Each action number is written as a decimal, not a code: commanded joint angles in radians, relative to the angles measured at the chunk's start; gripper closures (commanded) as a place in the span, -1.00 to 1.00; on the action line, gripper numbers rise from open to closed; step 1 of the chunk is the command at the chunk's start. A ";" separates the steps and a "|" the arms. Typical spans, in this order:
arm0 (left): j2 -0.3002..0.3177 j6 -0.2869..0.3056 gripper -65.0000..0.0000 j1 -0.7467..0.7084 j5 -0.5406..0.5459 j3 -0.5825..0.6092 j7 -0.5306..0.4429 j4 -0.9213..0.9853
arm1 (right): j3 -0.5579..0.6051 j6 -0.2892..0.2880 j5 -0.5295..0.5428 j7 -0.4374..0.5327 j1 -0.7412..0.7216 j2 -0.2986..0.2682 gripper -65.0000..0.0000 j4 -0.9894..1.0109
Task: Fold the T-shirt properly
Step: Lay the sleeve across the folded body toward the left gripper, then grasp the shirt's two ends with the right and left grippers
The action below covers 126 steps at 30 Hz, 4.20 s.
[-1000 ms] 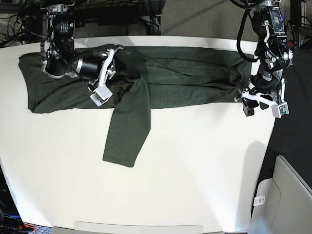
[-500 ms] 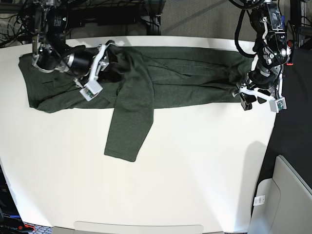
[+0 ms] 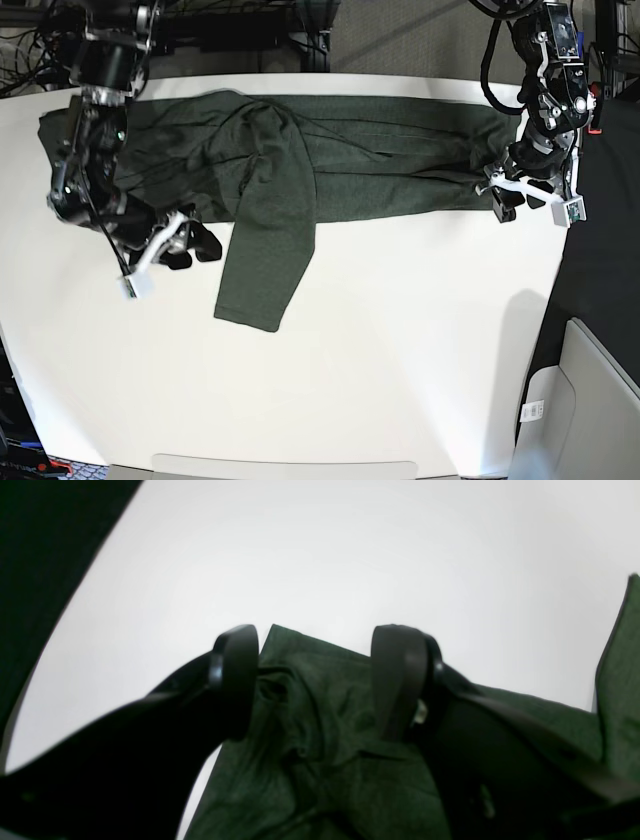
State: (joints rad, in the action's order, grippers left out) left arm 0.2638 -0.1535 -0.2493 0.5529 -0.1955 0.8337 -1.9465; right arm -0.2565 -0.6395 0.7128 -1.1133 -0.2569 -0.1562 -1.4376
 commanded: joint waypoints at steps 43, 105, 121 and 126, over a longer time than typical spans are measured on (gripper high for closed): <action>0.007 0.001 -0.08 0.006 0.000 -0.042 -0.023 -0.041 | 0.294 -0.015 -0.115 0.003 -0.163 0.191 0.98 0.208; 0.029 0.285 -0.45 0.025 0.003 -0.154 0.325 0.029 | 0.227 -0.059 0.156 -0.012 0.186 -0.213 -0.04 -0.366; 0.035 0.285 -0.46 0.061 0.117 -0.160 0.347 0.198 | 0.214 -0.059 0.163 -0.012 0.187 -0.214 -0.04 -0.366; 0.036 0.285 -0.46 0.075 0.117 -0.160 0.342 0.282 | 0.214 -0.059 0.164 -0.012 0.187 -0.214 -0.04 -0.366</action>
State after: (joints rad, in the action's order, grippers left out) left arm 0.2920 0.1352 -0.1745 0.6777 -0.3511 1.1564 -1.6608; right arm -0.0353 -0.6922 0.8528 -1.1484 -0.0547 -0.3595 -1.7847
